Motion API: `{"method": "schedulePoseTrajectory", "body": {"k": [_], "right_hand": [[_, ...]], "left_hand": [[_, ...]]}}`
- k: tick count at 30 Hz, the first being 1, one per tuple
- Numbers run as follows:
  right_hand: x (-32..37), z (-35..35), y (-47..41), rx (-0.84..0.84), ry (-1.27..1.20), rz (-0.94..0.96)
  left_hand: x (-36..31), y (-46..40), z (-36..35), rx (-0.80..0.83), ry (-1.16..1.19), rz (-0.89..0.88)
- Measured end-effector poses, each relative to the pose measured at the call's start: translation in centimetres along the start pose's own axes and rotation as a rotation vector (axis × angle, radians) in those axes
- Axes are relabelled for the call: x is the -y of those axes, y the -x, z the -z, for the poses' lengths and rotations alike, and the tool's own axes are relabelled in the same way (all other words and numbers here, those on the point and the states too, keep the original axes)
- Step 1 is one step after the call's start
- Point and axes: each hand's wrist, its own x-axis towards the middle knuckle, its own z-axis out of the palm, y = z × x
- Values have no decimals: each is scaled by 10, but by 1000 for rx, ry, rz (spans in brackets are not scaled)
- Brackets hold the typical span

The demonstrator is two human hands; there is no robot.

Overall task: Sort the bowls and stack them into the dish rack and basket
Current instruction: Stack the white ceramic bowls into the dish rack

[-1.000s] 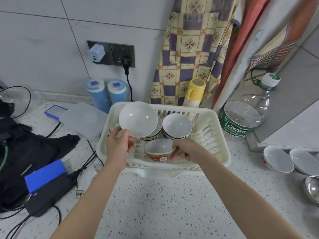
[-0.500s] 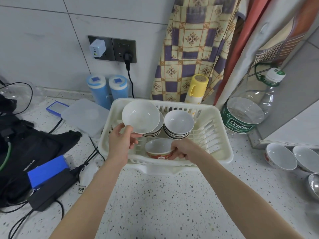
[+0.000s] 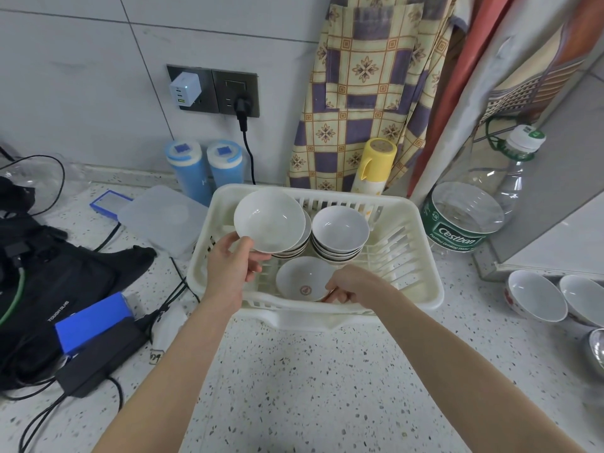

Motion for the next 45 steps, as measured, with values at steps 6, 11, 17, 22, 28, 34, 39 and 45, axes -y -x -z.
{"method": "schedulePoseTrajectory", "body": {"k": [6,11,17,22,28,34,39,45], "right_hand": [[0,0,-6,26,-11,-71],[3,-2,-4,-32,-26,-57],[0,-3,3,-79,40,17],[-8,1,7,-75,9,75],[-10,4,15,-13,12,156],[-13,2,15,-65,42,201],[-12,-3,16,-134,259,270],[-11,-4,20,-142,331,286]], "left_hand": [[2,-2,1,28,-37,13],[0,-2,2,107,-88,34],[-4,-1,0,166,-194,74],[-3,-3,0,128,-188,81],[0,-4,1,83,-121,53],[1,-5,2,73,-117,48],[0,-4,1,79,-120,47],[0,-4,2,105,-130,49]]}}
